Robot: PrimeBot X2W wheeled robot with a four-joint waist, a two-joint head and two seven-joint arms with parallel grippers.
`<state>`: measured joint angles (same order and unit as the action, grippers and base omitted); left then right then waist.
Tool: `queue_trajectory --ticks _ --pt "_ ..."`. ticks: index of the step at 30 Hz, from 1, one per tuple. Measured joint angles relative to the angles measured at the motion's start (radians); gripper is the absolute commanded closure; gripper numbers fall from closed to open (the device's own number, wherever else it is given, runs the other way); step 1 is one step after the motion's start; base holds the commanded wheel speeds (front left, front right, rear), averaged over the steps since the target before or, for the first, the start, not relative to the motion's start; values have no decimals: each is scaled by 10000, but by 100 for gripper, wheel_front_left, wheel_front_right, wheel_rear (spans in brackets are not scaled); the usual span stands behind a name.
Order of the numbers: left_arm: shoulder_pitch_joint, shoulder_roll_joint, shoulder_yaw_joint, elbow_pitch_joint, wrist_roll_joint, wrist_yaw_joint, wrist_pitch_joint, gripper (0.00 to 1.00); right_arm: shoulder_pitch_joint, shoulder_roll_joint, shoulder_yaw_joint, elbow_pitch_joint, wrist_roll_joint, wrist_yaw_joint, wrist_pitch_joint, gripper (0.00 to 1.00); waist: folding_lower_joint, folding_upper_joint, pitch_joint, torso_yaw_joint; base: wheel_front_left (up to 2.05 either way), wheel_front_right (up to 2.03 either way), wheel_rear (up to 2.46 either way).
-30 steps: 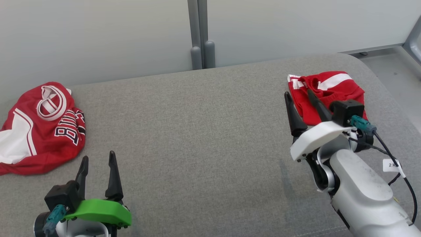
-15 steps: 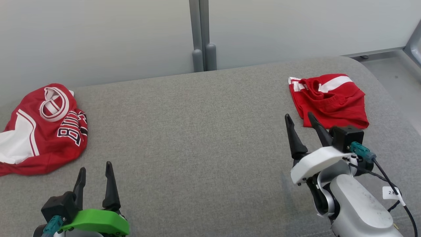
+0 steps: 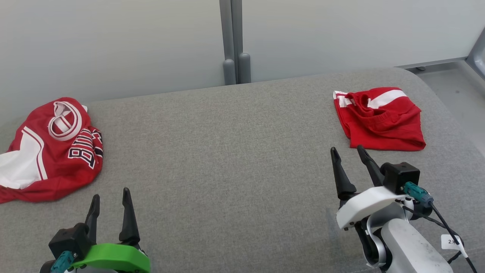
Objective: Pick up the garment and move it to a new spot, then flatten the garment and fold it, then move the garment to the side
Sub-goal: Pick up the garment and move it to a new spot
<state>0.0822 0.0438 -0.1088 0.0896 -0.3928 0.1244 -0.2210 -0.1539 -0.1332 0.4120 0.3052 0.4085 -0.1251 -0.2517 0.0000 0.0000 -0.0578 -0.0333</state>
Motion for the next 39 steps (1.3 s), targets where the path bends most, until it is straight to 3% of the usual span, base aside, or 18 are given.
queue_trajectory --ticks 24,32,39 --pt "30 2 -307 21 0 0 -13 0 681 140 -608 -575 -594 0 0 0 0 0 -103 230 0 0 0" --pt "27 2 -378 29 2 0 -13 0 821 150 -700 -848 -669 -2 0 0 0 0 -105 827 0 0 0" --pt "32 4 182 27 15 0 -92 0 813 341 -201 -941 -683 17 35 0 0 0 -119 1665 0 0 0"
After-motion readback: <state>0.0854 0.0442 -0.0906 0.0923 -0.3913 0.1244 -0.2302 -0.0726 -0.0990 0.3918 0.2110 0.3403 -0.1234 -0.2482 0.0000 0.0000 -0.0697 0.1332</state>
